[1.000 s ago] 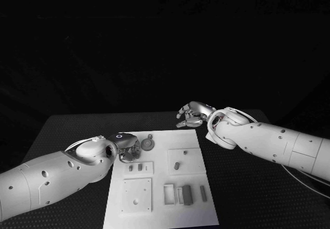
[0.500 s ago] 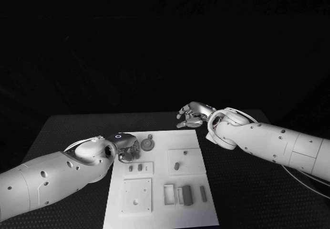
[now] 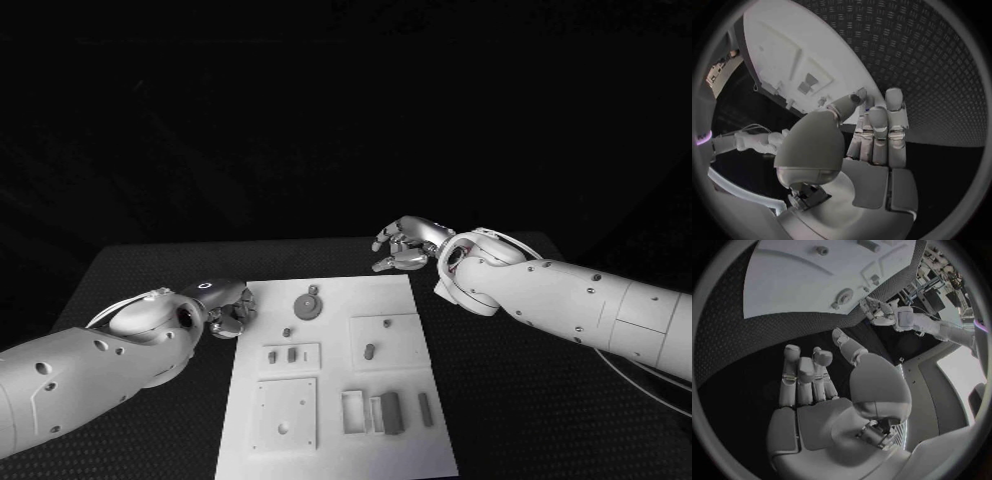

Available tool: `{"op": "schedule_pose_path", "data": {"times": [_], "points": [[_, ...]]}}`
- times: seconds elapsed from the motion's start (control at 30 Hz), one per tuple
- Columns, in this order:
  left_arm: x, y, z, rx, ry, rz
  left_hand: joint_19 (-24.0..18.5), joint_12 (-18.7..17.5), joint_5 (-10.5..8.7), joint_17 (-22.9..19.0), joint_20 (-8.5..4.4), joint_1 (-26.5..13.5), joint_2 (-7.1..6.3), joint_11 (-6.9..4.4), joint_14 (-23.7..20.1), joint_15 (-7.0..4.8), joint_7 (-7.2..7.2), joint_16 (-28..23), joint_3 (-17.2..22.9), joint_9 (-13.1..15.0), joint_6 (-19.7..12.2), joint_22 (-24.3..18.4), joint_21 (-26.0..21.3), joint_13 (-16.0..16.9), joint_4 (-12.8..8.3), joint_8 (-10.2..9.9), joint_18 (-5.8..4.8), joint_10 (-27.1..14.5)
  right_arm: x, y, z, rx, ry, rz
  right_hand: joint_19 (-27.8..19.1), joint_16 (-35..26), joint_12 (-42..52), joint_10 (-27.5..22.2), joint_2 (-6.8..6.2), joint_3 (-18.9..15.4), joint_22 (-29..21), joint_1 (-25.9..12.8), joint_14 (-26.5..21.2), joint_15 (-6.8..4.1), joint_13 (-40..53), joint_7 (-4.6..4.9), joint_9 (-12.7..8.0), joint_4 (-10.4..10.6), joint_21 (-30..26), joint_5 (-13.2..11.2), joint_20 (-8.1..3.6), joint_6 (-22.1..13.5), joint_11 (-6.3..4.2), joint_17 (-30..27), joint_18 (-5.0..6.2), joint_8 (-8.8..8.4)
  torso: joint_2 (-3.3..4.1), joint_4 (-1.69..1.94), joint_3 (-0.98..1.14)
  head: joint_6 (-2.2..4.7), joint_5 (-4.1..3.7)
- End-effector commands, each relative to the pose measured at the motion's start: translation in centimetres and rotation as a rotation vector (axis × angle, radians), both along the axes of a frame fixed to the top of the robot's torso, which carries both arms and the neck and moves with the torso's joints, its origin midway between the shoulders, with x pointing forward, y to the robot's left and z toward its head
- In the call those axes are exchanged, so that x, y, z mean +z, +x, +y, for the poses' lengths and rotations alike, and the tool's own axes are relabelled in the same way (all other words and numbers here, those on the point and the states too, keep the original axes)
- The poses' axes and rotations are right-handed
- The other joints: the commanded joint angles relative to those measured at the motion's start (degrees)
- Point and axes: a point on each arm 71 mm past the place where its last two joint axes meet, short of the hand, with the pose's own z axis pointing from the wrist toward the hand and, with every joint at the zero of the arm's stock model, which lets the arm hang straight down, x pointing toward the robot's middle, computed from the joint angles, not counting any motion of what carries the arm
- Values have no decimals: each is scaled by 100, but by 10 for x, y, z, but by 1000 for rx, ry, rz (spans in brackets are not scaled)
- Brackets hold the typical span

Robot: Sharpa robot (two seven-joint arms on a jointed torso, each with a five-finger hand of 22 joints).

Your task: Assemble the parts on the task board

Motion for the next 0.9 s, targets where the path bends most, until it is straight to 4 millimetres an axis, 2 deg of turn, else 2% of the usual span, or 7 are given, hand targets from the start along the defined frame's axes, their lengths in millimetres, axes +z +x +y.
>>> {"op": "schedule_pose_path", "data": {"times": [0.03, 0.27, 0.37, 0.43, 0.6, 0.73, 0.9], "points": [[9, 5, 10, 114, -310, 65, -89, -2, 4, -46, 37, -115, -35, 1, -91, 30, 35, -106, -36, 9, 46, 86, -81, 8, 13, 26, 377, 0, 0, -2, 2, 49, 13, 17, -117, -114, -126, -157, -19, 56, 87, 44, -114, 4, -58, 13, -4, -1, -77, 38, 32, -48, 7, -44, 64, -39, -8, 6, 3, 36, -37], [27, 8, 41, 212, -583, 116, -804, -99, -66, -381, 212, -507, -95, 135, -708, 178, 58, -898, -393, 33, -41, -217, -682, -6, -11, 50, 216, -214, -1, -12, 4, 107, 1, 35, -673, -1083, -1509, -802, 15, 174, -74, 35, -514, 31, -1016, 31, 24, 4, -561, 35, 241, -39, 30, -653, -23, -23, -6, 17, 0, 101, -61], [29, 7, 47, 234, -656, 140, -1048, -97, -65, -562, 285, -515, -85, 187, -891, 237, 59, -1334, -443, 52, -68, -441, -988, -1, -16, 73, 138, -255, -3, -18, 4, 127, -28, 33, -659, -1170, -2658, -1245, 8, 236, -90, 78, -397, 197, -1827, 102, 47, 17, -597, 46, 265, -23, 141, -768, 5, 1, -10, 19, 1, 134, -60], [29, 6, 50, 245, -712, 162, -1250, -101, -65, -674, 351, -526, -78, 225, -1064, 293, 58, -1622, -448, 62, -72, -578, -1187, -3, -7, 88, 73, -285, -6, -23, 3, 147, -67, 26, -645, -1190, -3144, -1167, -20, 255, -88, 153, -355, 193, -2233, 173, 62, 6, -606, 44, 282, -15, 202, -813, 22, 19, -7, 14, -3, 151, -62], [30, 2, 50, 237, -810, 205, -2052, -121, -54, -995, 620, -511, -65, 342, -1772, 648, 70, -2520, -431, 77, -122, -975, -1723, -50, -7, 103, -156, -466, -14, -35, 2, 192, -154, 21, -596, -1166, -4116, -1019, -27, 216, -74, 388, -301, 280, -3058, 205, 108, -9, -629, 35, 343, 54, 302, -883, 72, 109, -2, 6, -10, 174, -49], [30, -1, 46, 227, -851, 223, -2419, -125, -60, -1103, 799, -470, -51, 418, -1931, 831, 107, -2954, -460, 62, -234, -1229, -1709, -140, -11, 74, -146, -663, -28, -47, -5, 215, -242, 41, -546, -1123, -4482, -880, -21, 162, -59, 495, -249, 325, -3409, 163, 136, -13, -636, 39, 359, 153, 337, -918, 75, 188, -1, 15, -14, 187, -56], [30, -4, 39, 210, -870, 248, -2433, -115, -58, -1100, 829, -458, -29, 430, -1891, 851, 111, -3058, -479, 61, -251, -1314, -1697, -179, -7, 78, -116, -700, -37, -57, -6, 241, -334, 37, -506, -1099, -4614, -719, 1, 140, -48, 532, -213, 307, -3567, 106, 158, -8, -640, 36, 348, 282, 331, -946, 75, 263, 1, -3, -15, 200, -49]]}}
